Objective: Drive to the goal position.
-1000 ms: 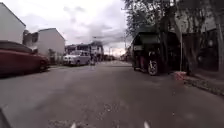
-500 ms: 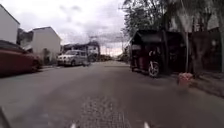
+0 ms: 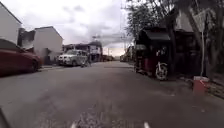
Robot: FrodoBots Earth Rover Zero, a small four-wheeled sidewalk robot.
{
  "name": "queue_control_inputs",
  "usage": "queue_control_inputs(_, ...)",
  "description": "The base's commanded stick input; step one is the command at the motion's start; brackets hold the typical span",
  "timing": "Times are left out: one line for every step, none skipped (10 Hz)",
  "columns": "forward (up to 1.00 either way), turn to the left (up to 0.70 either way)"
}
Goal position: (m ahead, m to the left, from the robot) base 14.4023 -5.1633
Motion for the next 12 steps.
queue_control_inputs(0.70, -0.32)
queue_control_inputs(0.70, 0.00)
queue_control_inputs(0.70, 0.00)
queue_control_inputs(0.70, 0.00)
queue_control_inputs(0.70, 0.00)
queue_control_inputs(0.70, 0.02)
queue_control_inputs(0.70, -0.14)
queue_control_inputs(0.70, -0.29)
queue_control_inputs(0.70, 0.06)
queue_control_inputs(0.70, 0.06)
queue_control_inputs(0.70, 0.00)
queue_control_inputs(0.70, 0.00)
